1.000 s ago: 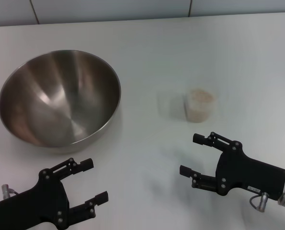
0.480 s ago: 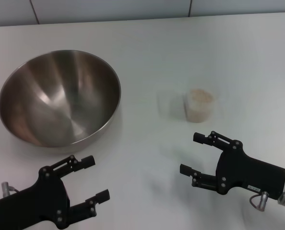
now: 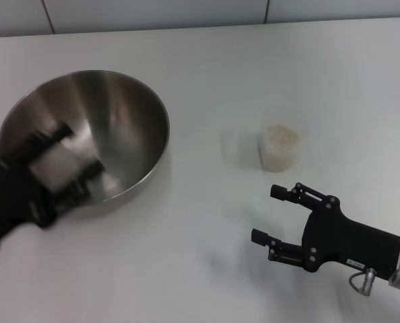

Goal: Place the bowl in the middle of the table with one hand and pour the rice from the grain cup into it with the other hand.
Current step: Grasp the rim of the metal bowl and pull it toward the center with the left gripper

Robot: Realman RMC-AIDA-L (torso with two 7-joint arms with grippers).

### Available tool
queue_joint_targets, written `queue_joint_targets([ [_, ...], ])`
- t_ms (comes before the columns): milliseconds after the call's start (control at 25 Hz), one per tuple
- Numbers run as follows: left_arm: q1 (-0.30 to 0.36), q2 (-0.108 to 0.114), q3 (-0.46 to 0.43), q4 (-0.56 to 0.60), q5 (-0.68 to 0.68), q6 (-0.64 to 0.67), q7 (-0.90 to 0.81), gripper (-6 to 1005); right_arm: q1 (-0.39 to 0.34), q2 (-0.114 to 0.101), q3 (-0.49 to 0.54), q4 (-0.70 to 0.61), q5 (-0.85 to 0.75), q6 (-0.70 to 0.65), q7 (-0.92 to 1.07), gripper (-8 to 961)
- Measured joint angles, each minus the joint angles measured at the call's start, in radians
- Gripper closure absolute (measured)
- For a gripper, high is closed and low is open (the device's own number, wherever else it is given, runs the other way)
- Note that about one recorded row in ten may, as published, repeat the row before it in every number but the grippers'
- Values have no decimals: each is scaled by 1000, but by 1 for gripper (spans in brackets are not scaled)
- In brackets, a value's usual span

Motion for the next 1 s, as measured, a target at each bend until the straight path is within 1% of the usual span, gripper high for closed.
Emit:
queue_joint_targets([
  [40,-1,0,-34,0,-17,-18,1,291,0,0,0,0,0,0,0,133],
  [80,-5,-1,-99,0,-46,-67,0,292,0,0,0,1,0,0,0,134],
  [120,-5,-1,-99,0,-46,-67,0,294,0,0,0,1,0,0,0,134],
  [320,-36,1,-214,3,-78,-201,-8,301,0,0,2,1,0,0,0,134],
  [400,-53,2,-238,7,-80,-258,-21,304,1,0,2,1,0,-2,0,134],
  [480,-70,3,-247,10,-81,-311,-41,307,3,0,2,1,1,-5,0,134],
  [840,-91,2,-247,29,-88,-361,-72,321,6,0,3,1,1,-4,0,134],
  [880,-100,3,-241,50,-86,-387,-122,322,7,0,3,1,1,-2,0,134],
  [920,-100,3,-241,50,-86,-387,-122,324,7,0,3,1,1,-2,0,134],
  [960,-115,4,-173,136,-82,-449,-292,325,8,0,3,1,2,-2,0,134],
  [1000,-117,4,-151,156,-81,-458,-323,327,9,0,3,1,1,-1,0,134],
])
